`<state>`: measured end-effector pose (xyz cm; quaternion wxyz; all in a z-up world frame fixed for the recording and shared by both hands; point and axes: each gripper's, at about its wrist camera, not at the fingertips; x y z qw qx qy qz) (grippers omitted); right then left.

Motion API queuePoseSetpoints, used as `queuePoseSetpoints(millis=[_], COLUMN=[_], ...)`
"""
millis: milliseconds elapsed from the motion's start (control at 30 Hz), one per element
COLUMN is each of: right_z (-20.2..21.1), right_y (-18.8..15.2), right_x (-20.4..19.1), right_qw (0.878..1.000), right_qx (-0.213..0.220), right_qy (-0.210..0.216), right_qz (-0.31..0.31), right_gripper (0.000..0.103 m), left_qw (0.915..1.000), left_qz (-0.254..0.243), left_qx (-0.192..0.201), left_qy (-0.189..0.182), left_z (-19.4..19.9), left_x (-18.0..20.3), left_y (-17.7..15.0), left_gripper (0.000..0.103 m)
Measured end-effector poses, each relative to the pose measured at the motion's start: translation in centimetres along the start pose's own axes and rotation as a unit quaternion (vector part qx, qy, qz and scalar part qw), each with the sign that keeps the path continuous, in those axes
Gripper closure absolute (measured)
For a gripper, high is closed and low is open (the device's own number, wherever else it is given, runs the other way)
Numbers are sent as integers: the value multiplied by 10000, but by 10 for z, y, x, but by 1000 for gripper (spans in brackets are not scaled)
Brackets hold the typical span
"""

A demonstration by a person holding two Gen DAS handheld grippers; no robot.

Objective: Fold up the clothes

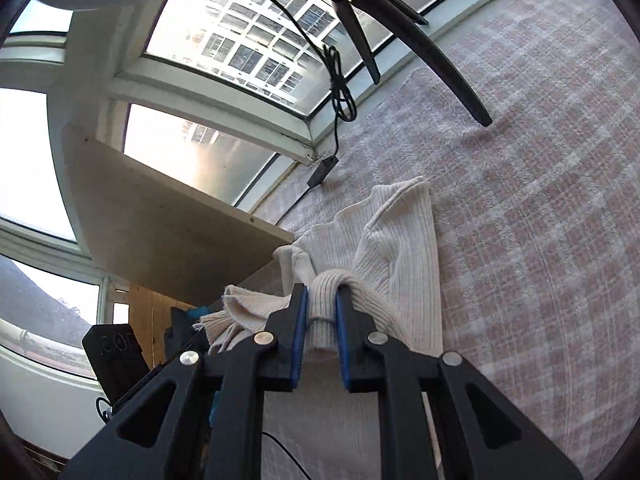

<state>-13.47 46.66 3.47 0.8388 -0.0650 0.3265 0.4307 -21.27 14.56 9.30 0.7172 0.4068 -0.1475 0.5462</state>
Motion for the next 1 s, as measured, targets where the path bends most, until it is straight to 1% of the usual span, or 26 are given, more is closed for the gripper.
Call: queuePoseSetpoints(millis=[133,233,300,333,400,433,467,500,533,567,600,633,667,733,800,867,967,1000], right_z=[-44,-65,-72,-71,-61,-53,-43,-36,-29,-23,-18,-16,-18,-27,-36,-47,-63,-67], right_y=[17,25,33,37,41,41,41,40,38,36,33,29,23,13,5,2,4,5], right_x=[15,23,24,25,25,26,28,28,28,28,26,22,18,8,-1,-8,-17,-19], right_qw=[9994,9987,9981,9977,9983,9989,9993,9995,9997,9997,9994,9979,9951,9876,9804,9742,9666,9645], right_qx=[-235,-336,-470,-539,-497,-392,-288,-191,-103,-14,90,230,321,345,341,349,371,382], right_qy=[-248,-321,-297,-273,-107,6,118,187,208,228,104,-196,-439,-761,-906,-1056,-1272,-1359], right_qz=[-106,-217,-283,-310,-269,-242,-213,-135,-4,127,308,564,829,1328,1715,1962,2193,2234], right_gripper=[89,89,87,86,75,62,55,54,54,54,54,54,54,54,54,54,54,55], left_qw=[9994,9985,9979,9975,9960,9946,9939,9945,9958,9969,9977,9980,9985,9991,9988,9977,9959,9958], left_qz=[95,141,293,385,574,668,696,644,536,417,318,245,138,-96,-330,-564,-710,-728], left_qx=[-298,-499,-585,-574,-526,-502,-460,-362,-220,-70,35,69,23,-102,-227,-352,-496,-485], left_qy=[170,176,31,-116,-446,-610,-722,-746,-708,-659,-601,-576,-522,-396,-271,-144,241,282], left_z=[-38,-58,-65,-63,-56,-53,-48,-41,-33,-25,-18,-14,-17,-27,-38,-48,-68,-72], left_x=[-29,-45,-56,-60,-67,-70,-72,-72,-71,-70,-70,-70,-67,-62,-56,-50,-49,-50], left_y=[10,15,18,20,24,26,28,30,32,33,33,32,31,27,24,20,19,18], left_gripper=[97,97,96,94,93,93,91,85,74,69,66,66,66,66,66,66,66,73])
Point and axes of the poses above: each gripper's, at about its wrist camera, not at the fingertips, and z roughly against the way its jaws point, x to its right, y to its top, and after that the axes turned 12 degrees about -y, right-handed
